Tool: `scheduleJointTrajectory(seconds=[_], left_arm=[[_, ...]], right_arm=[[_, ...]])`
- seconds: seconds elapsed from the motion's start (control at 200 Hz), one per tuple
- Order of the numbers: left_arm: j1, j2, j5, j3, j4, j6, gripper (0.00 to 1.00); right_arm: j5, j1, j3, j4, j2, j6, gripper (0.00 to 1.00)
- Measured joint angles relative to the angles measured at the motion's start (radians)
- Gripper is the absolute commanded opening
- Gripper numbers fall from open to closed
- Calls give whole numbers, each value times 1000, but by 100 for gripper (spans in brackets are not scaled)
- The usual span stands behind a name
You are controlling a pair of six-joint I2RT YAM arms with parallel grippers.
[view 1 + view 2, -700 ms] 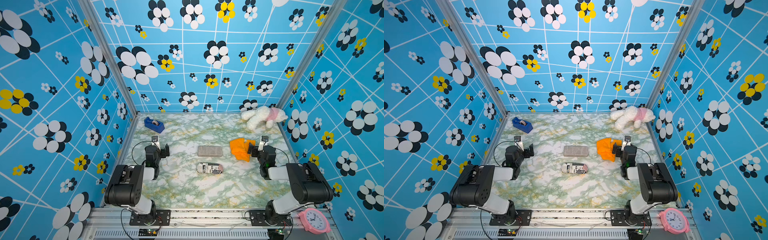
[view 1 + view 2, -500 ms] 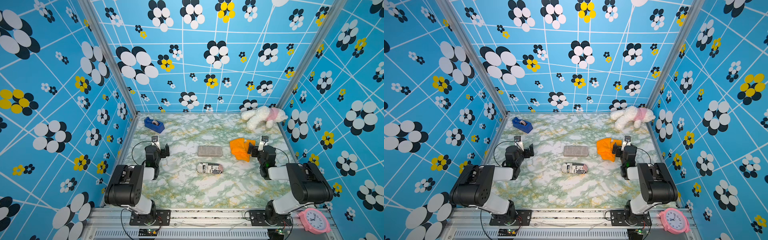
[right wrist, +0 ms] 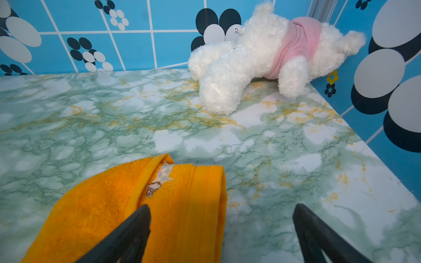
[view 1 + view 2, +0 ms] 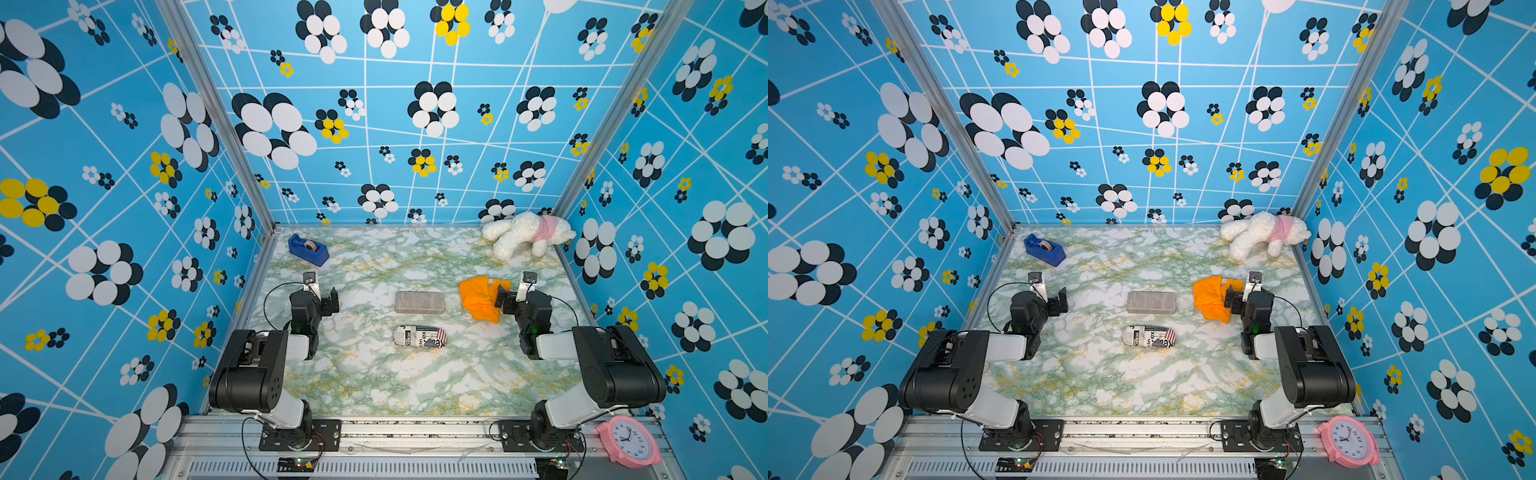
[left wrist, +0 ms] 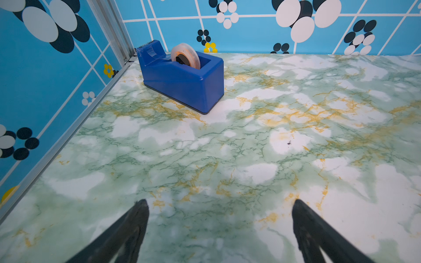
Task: Wipe the eyeglass case
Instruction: Pick up the eyeglass case from the center of the board.
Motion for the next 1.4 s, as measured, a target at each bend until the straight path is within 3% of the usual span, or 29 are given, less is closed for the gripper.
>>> scheduleJointTrajectory(seconds=[0.645,0.8,0.95,1.059,1.154,1.264,1.399], left_arm=[[1,-31,-20,0,-32,-12,99],[1,-203,-56,49,-235,-34,99],[-16,-307,-56,298,-595,-77,99],[-98,-391,2,407,-784,-77,100],[-238,-428,59,477,-939,-21,99],[-409,-401,143,542,-1102,89,93],[-521,-313,280,615,-1254,249,86]], right_arm=[[23,0,-11,-24,-49,9,96],[69,0,3,-183,-264,36,92],[56,-1,202,-524,-392,95,84],[30,0,321,-735,-434,143,84],[3,4,367,-886,-460,172,83],[-40,36,409,-1052,-446,185,84],[-89,108,528,-1207,-327,184,84]])
